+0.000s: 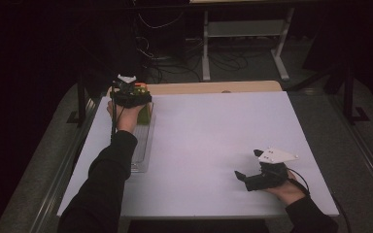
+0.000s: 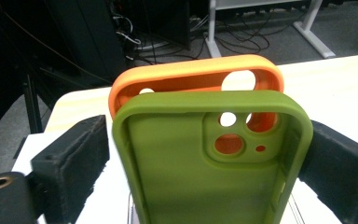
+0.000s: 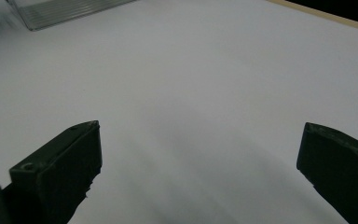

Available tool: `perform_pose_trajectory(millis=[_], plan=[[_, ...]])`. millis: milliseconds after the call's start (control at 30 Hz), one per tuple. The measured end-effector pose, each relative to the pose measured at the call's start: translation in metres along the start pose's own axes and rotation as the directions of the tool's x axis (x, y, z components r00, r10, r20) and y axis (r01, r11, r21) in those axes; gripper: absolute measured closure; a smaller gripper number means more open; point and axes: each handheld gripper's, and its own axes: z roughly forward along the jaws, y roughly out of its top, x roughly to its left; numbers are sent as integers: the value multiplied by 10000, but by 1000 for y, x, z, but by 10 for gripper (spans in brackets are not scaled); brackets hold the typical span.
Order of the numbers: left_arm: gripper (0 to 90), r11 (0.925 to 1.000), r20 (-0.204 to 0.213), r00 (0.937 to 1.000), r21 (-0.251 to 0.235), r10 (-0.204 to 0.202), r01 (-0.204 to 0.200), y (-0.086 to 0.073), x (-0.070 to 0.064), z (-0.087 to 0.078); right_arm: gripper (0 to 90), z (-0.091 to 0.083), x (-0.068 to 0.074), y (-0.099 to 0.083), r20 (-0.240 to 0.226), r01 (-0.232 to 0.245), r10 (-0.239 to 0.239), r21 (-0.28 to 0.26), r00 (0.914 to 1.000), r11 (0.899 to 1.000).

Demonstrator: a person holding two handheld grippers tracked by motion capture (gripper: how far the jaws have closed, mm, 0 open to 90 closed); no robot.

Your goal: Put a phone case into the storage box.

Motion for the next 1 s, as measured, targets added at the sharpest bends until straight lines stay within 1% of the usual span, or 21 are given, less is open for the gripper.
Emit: perform_pose_trajectory(millis=[33, 100, 133, 167, 200, 267, 300, 367, 400, 433, 467, 500, 600, 633, 667, 700, 767, 833, 867, 933, 1000], plan=[[29, 10000, 1, 10000, -40, -91, 91, 0, 0, 0, 0, 0, 0, 0, -4, -11, 11, 4, 10000, 10000], [14, 10000, 100, 9999, -18, -56, 56, 0, 2, 0, 0, 0, 0, 0, -9, -7, 7, 6, 10000, 10000], [0, 9999, 205, 9997, -92, -134, 136, 0, 2, -1, 0, 0, 0, 0, -16, -6, 6, 6, 10000, 10000], [0, 10000, 250, 9997, -71, -47, 49, 1, 3, -2, 0, 0, 0, 0, -21, -6, 6, 8, 10000, 10000], [0, 9998, 318, 9994, -126, -150, 154, 1, 3, -4, 0, 0, 0, 0, -20, -5, 5, 9, 10000, 10000], [0, 9995, 410, 9991, -275, -116, 127, 3, 3, -6, 0, 0, 0, 0, -17, -6, 6, -3, 10000, 10000], [0, 9990, 474, 9988, -422, -156, 176, 3, 3, -7, 0, 0, 0, 0, -7, -10, 10, -3, 10000, 10000], [0, 9990, 589, 9982, -422, -125, 150, 4, 4, -9, 0, 0, 0, 0, -9, 5, -5, -1, 10000, 10000], [0, 9976, 639, 9974, -572, -343, 380, 5, 3, -9, 0, 1, 0, 0, -4, 20, -20, 7, 10000, 10000], [0, 9987, 693, 9974, -448, -199, 230, 5, 4, -11, 0, 1, 0, 0, -7, 14, -14, 11, 10000, 10000], [0, 9985, 772, 9967, -469, -249, 286, 5, 4, -12, 0, 1, 1, 0, -12, 2, -2, 13, 10000, 10000], [0, 9989, 895, 9958, -404, -193, 230, 5, 4, -14, 0, 1, 0, 0, -10, 23, -23, 10, 10000, 10000], [0, 9995, 1451, 9893, -254, -149, 188, 3, 4, -19, 0, 1, 0, 0, 7, 12, -12, 6, 10000, 10000], [0, 10000, 1608, 9870, -76, 64, -53, 2, 4, -21, 0, 1, 0, 0, -12, 6, -6, -6, 10000, 10000], [0, 9999, 1755, 9844, 61, 97, -110, 1, 3, -23, 0, 1, 0, 0, -21, 21, -21, -4, 10000, 10000], [0, 9994, 1915, 9811, 169, 269, -307, 0, 3, -25, 0, 1, 0, 0, -19, 51, -51, -3, 10000, 10000], [0, 9996, 2166, 9760, 115, 227, -258, -2, 4, -29, 0, 1, -1, 0, -68, 30, -30, -13, 10000, 10000], [0, 9993, 2357, 9712, 79, 341, -370, -3, 7, -33, 0, 1, -1, 0, -100, -9, 9, 46, 9999, 10000], [0, 9991, 2513, 9672, 94, 368, -405, -4, 8, -34, 0, 1, -1, 0, -107, -17, 17, 42, 9999, 10000], [0, 9995, 2817, 9591, 57, 270, -298, -5, 10, -38, 0, 1, 0, 0, -128, -20, 20, 47, 9999, 10000], [0, 9992, 3031, 9522, 18, 378, -402, -6, 13, -42, 0, 1, 0, 0, -131, 41, -41, 37, 9999, 10000]])
